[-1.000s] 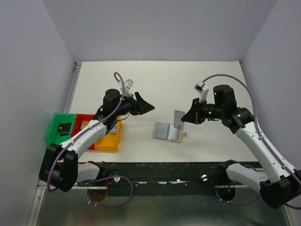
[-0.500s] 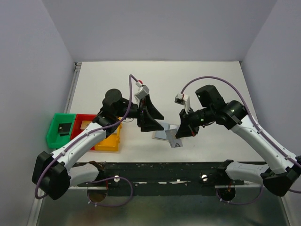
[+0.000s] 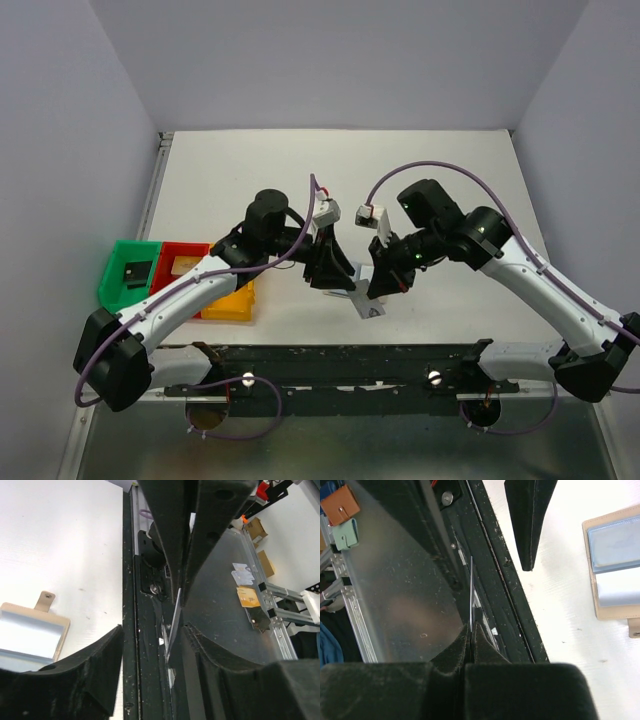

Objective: Take the credit cards out of the card holder
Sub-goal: Place the credit card at the center of the board.

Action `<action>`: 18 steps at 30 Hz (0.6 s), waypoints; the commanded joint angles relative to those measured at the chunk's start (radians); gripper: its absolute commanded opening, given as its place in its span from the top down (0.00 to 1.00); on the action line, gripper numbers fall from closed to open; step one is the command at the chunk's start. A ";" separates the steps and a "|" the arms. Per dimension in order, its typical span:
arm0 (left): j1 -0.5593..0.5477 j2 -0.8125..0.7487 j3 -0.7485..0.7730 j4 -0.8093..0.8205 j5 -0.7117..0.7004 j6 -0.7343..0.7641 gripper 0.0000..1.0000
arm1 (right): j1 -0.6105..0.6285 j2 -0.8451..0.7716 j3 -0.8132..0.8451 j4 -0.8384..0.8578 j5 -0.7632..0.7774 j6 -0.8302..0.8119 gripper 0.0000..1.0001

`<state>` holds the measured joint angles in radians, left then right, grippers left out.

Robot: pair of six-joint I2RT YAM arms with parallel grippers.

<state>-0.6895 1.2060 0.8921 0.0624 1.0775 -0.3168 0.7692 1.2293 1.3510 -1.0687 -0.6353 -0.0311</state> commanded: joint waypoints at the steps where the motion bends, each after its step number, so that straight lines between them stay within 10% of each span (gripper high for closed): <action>1: -0.008 0.015 0.030 -0.021 -0.008 0.041 0.44 | 0.016 0.007 0.034 -0.039 0.036 -0.020 1.00; 18: -0.042 0.036 0.001 0.046 0.039 0.004 0.85 | 0.024 0.019 0.034 -0.037 0.043 -0.030 1.00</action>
<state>-0.7181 1.2346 0.8921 0.0631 1.0863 -0.3122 0.7799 1.2400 1.3552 -1.0939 -0.5957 -0.0471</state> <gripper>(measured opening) 0.256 0.010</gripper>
